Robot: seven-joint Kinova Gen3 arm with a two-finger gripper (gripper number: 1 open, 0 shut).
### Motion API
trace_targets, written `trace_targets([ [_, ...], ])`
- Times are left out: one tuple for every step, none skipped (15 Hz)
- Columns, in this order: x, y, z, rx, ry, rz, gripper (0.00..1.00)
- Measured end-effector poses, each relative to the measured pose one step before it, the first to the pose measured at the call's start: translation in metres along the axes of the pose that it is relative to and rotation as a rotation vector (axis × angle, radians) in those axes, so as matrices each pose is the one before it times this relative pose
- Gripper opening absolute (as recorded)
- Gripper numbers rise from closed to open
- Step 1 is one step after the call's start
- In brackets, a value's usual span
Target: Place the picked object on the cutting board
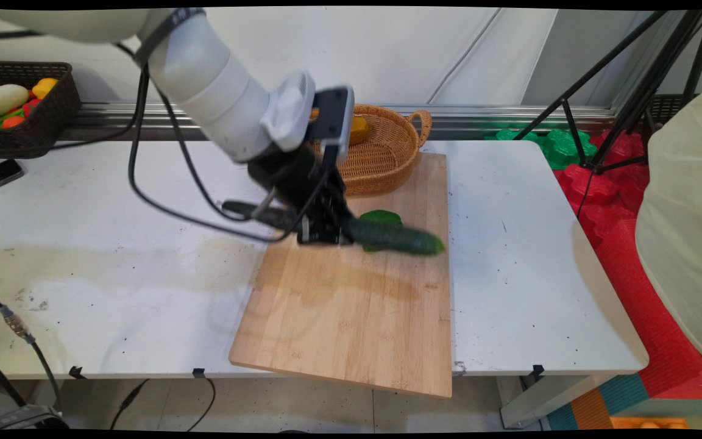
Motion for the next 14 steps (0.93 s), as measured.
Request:
trace_targets([
  [-0.00077, 0.00558, 0.00244, -0.01255, 0.00061, 0.0033, 0.0],
  [-0.00123, 0.00722, 0.00442, -0.01684, 0.00092, 0.00532, 0.0],
  [-0.0017, 0.0074, 0.00601, -0.01883, -0.0007, 0.006, 0.0],
  [-0.00221, 0.00602, 0.0066, -0.01765, -0.00151, 0.00421, 0.0],
  [-0.00267, 0.00471, 0.00844, -0.01894, -0.00292, 0.00468, 0.0],
  [-0.00185, 0.00236, 0.00541, -0.01095, -0.00233, 0.00139, 0.0],
  [-0.00325, 0.00241, 0.00874, -0.01466, -0.00451, 0.00122, 0.0],
  [-0.00178, 0.00065, 0.00463, -0.00684, -0.00243, 0.00006, 0.0],
  [-0.00265, 0.00025, 0.00714, -0.00915, -0.00346, 0.00024, 0.0],
  [-0.00221, -0.00012, 0.00594, -0.00732, -0.00271, 0.00041, 0.0],
  [-0.00168, -0.00013, 0.00448, -0.00536, -0.00233, 0.00034, 0.0],
  [-0.00231, -0.00067, 0.00696, -0.00849, -0.00256, -0.00013, 0.0],
  [-0.00263, -0.00097, 0.00802, -0.0093, -0.00258, -0.00121, 0.0],
  [-0.00234, -0.00128, 0.00763, -0.00771, -0.00073, -0.00235, 0.0],
])
